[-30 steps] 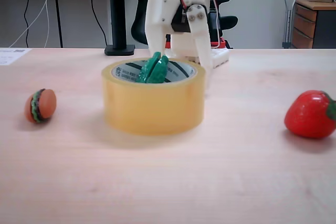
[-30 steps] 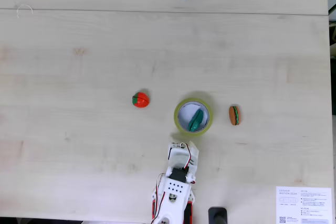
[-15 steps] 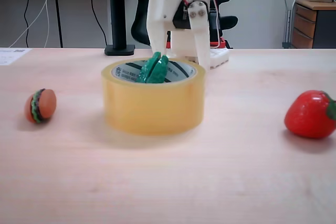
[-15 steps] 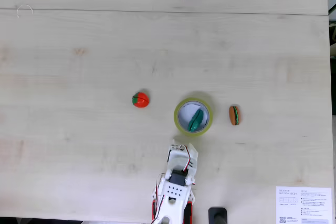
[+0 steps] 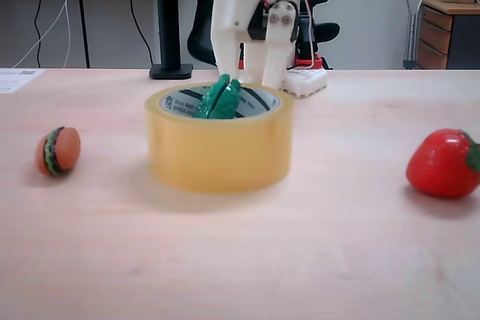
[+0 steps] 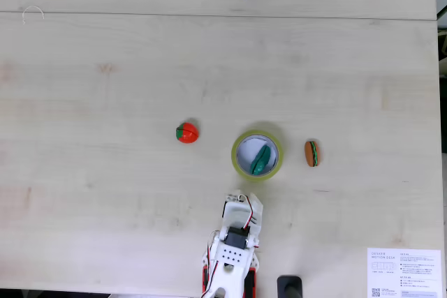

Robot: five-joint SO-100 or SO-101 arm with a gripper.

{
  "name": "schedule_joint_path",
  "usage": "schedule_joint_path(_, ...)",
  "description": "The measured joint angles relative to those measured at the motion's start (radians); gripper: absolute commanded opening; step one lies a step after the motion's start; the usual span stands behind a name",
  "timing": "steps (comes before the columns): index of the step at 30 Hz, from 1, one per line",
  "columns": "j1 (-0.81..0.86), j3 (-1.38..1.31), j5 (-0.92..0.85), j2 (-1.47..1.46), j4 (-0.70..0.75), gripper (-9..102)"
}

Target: Grasp a cucumber and put it in the hole.

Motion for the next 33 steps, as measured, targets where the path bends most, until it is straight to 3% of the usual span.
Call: schedule_joint_path(33, 0.000, 0.000, 0.000, 0.000, 0.014, 1)
